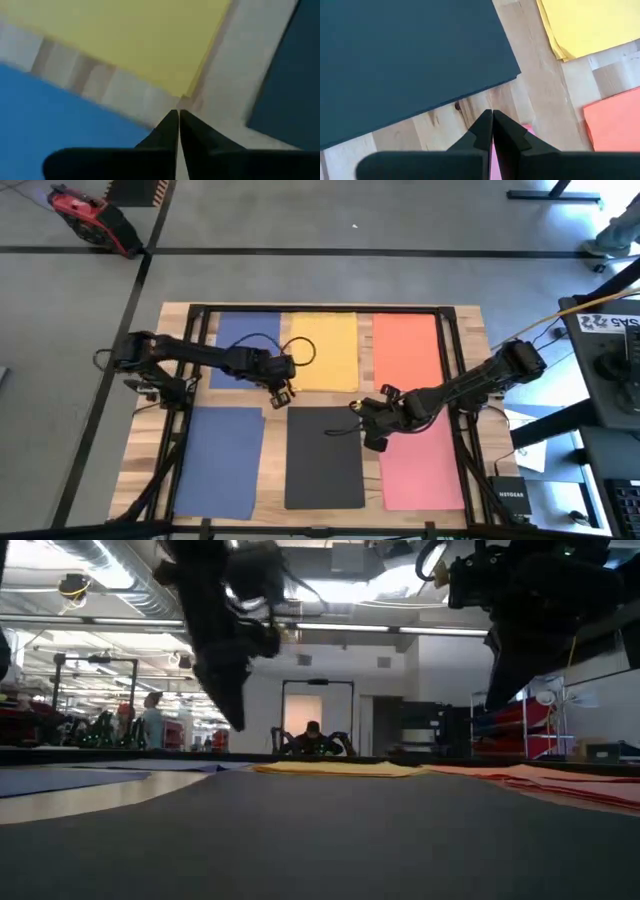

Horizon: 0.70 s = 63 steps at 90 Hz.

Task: Organize paper
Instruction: Stack the blue colored paper on top of the blue colored papers

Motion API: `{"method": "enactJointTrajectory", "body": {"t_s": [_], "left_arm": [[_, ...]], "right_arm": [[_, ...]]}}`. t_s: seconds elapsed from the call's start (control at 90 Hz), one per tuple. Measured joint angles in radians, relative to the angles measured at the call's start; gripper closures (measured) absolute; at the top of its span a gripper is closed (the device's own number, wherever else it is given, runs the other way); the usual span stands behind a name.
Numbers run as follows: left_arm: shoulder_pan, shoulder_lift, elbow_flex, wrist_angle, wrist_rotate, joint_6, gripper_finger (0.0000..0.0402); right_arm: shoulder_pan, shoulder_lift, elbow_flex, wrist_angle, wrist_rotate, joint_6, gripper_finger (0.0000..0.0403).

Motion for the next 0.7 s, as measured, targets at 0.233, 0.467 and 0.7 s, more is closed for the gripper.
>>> {"method": "enactJointTrajectory", "body": {"t_s": [0.233,0.467,0.7], "left_arm": [[0.01,-0.139,-0.13,0.074,0.033,-0.064,0.0401],[0.038,-0.132,-0.209,0.239,0.125,-0.115,0.0357],[0.071,-0.129,-0.28,0.238,0.124,-0.158,0.0278]], "right_arm": [[0.0,0.0,0.0,0.002,0.001,-0.026,0.0403],[0.0,0.0,0.0,0.008,0.006,-0.03,0.0403],[0.0,0.0,0.0,0.018,0.015,-0.03,0.0403]]}}
